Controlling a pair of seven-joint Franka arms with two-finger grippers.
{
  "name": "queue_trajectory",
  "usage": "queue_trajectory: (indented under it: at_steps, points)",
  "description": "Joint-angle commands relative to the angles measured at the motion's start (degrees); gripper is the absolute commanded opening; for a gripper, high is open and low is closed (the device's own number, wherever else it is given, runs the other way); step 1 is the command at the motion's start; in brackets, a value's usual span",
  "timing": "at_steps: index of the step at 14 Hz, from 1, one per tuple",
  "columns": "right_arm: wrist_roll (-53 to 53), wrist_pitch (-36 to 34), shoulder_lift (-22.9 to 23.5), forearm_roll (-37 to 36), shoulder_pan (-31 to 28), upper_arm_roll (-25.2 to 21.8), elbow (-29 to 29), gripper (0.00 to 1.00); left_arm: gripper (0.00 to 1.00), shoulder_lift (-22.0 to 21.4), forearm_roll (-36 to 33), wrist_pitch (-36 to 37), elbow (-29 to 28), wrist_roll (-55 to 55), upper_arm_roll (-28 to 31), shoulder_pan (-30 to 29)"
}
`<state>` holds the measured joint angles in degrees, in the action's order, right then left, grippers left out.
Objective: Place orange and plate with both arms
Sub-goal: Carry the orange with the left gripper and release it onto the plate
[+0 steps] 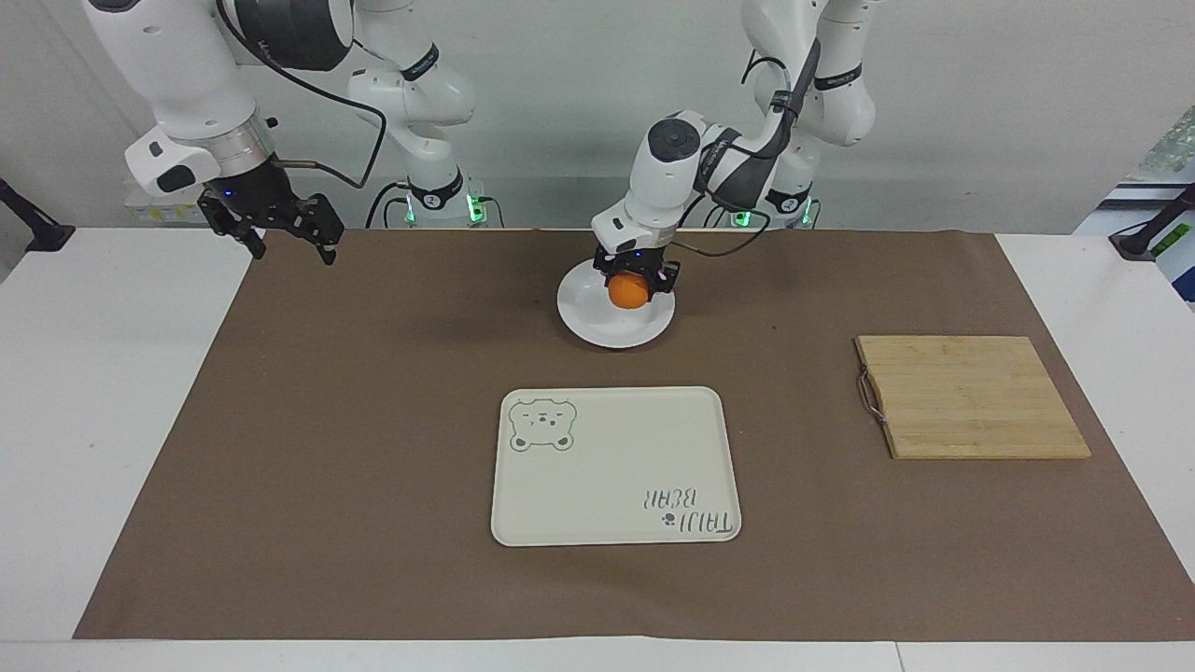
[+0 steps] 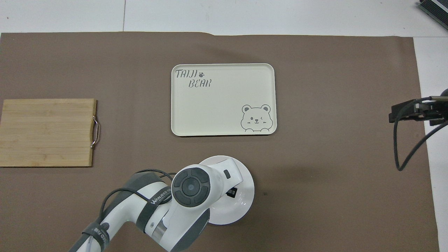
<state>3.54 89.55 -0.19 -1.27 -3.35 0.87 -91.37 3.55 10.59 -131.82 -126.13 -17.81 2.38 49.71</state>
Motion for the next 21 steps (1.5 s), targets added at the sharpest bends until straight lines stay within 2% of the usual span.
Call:
queue_trajectory:
  at_steps: [1, 2, 3, 5, 6, 7, 13, 15, 17, 19, 21]
  points:
    - [-1.35, -0.25, -0.60, 0.21, -0.34, 0.10, -0.03, 1.00, 0.00, 0.66, 0.66, -3.71, -2.81, -0.38, 1.13, 1.79]
    - [-1.35, -0.25, -0.60, 0.21, -0.25, 0.10, -0.03, 1.00, 0.00, 1.37, 0.66, -3.97, -2.81, -0.47, 1.13, 1.79]
    - [-1.35, -0.25, -0.60, 0.21, -0.25, 0.10, -0.03, 1.00, 0.08, 1.37, 0.66, -3.88, -2.81, -1.08, 1.13, 1.79]
    - [-1.35, -0.25, -0.60, 0.21, -0.25, 0.10, -0.03, 1.00, 0.60, 1.55, 0.66, -3.88, -2.55, -3.98, 1.13, 1.79]
    - [-1.35, -0.25, -0.60, 0.21, -0.25, 0.10, -0.03, 1.00, 0.84, 1.64, 0.66, -3.80, -2.55, -3.99, 1.13, 1.79]
    - [-1.35, -0.25, -0.60, 0.21, -0.25, 0.10, -0.03, 1.00, 1.00, 1.64, 0.66, -3.79, -2.46, -3.38, 1.22, 1.71]
    - [-1.34, -0.16, -0.60, 0.21, -0.95, -0.25, -0.03, 1.00, 1.00, 1.20, 0.57, -2.57, 0.78, -2.76, 1.66, -0.13]
    - [-1.69, -0.16, -0.60, 0.21, -0.69, 0.01, -0.03, 1.00, 1.00, 1.11, -0.48, -1.34, 2.98, -2.67, 1.84, -2.59]
    - [-1.70, -0.07, -0.86, 0.47, -0.26, 0.10, -0.56, 1.00, 1.00, 0.76, -5.37, 1.03, 5.27, -1.97, 1.84, -6.71]
    - [-1.70, 0.36, -3.05, 1.43, 1.58, 0.36, -5.45, 1.00, 1.00, 0.67, -7.69, 3.84, 7.81, 2.66, 1.84, -11.54]
    - [-1.69, 4.39, -5.42, 4.24, 2.82, 0.36, -12.82, 1.00, 1.00, 0.50, -7.69, 6.12, 11.06, 8.29, 1.92, -16.73]
